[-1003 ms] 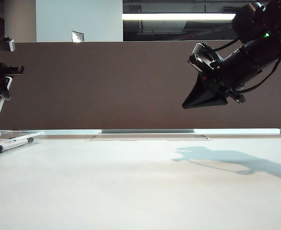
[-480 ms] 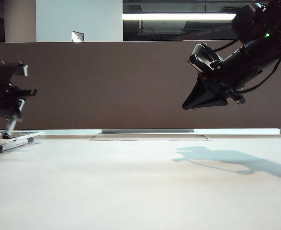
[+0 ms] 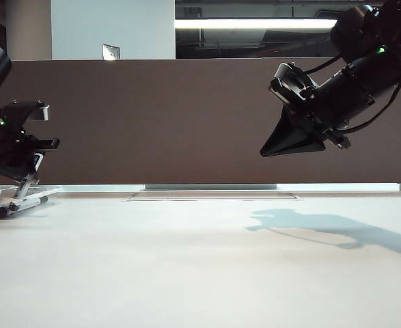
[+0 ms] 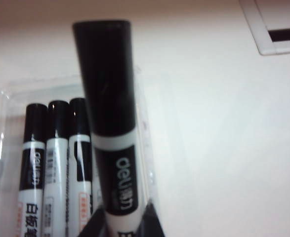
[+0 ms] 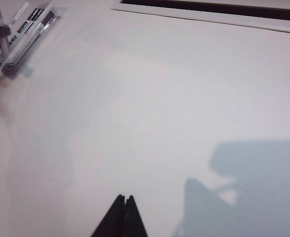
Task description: Pick up the black marker on the right and put it into the packaging box on the left, making sure the marker fit the shape of the box's grooves.
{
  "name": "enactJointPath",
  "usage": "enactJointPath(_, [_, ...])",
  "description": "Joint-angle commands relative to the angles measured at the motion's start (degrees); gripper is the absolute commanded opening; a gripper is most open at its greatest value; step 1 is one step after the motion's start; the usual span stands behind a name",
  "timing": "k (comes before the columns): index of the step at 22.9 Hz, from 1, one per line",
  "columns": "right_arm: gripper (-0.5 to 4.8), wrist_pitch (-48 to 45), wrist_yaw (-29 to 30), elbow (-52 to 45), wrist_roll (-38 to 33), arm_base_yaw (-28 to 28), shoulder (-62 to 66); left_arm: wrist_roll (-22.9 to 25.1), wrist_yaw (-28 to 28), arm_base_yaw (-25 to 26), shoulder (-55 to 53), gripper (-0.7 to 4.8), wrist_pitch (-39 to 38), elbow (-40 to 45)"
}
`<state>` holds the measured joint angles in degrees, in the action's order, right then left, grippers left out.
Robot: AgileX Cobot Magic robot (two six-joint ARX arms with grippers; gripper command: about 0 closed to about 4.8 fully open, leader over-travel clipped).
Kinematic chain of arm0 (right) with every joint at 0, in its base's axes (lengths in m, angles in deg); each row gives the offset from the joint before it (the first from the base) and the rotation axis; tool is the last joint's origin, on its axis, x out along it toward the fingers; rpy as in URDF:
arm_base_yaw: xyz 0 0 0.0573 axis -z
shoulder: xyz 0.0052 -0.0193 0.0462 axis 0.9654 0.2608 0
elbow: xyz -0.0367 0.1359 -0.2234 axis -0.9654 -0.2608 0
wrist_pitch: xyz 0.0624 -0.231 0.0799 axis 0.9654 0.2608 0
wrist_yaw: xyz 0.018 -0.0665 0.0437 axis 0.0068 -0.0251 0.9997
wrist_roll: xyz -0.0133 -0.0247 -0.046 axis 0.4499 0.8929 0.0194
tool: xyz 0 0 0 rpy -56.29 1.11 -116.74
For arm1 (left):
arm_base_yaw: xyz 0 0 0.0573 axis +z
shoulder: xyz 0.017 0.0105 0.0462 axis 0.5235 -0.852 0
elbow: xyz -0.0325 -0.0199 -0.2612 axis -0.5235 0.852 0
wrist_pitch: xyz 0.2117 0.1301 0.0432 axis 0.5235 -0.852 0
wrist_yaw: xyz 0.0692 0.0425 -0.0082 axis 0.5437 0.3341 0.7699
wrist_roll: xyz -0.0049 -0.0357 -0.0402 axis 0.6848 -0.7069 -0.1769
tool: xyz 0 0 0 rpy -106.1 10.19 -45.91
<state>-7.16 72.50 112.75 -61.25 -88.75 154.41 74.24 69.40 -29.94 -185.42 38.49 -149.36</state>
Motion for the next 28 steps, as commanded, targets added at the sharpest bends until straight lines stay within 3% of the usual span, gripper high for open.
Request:
enactJointPath(1, [-0.06, -0.76, 0.59, 0.28, 0.24, -0.07, -0.50, 0.22, -0.24, -0.02, 0.28, -0.07, -1.53, -0.28])
enactJointPath(17, [-0.06, -0.79, 1.44, 0.28, 0.24, -0.07, -0.50, 0.17, -0.24, 0.00, -1.22, -0.03, -2.21, -0.17])
enactJointPath(21, [-0.06, -0.79, 1.44, 0.28, 0.24, -0.07, -0.50, 0.17, -0.24, 0.00, -1.22, 1.16, -2.25, -0.17])
enactJointPath(28, [-0.06, -0.76, 1.44, 0.28, 0.24, -0.07, -0.50, 0.17, -0.24, 0.00, -1.18, 1.26, -2.25, -0.17])
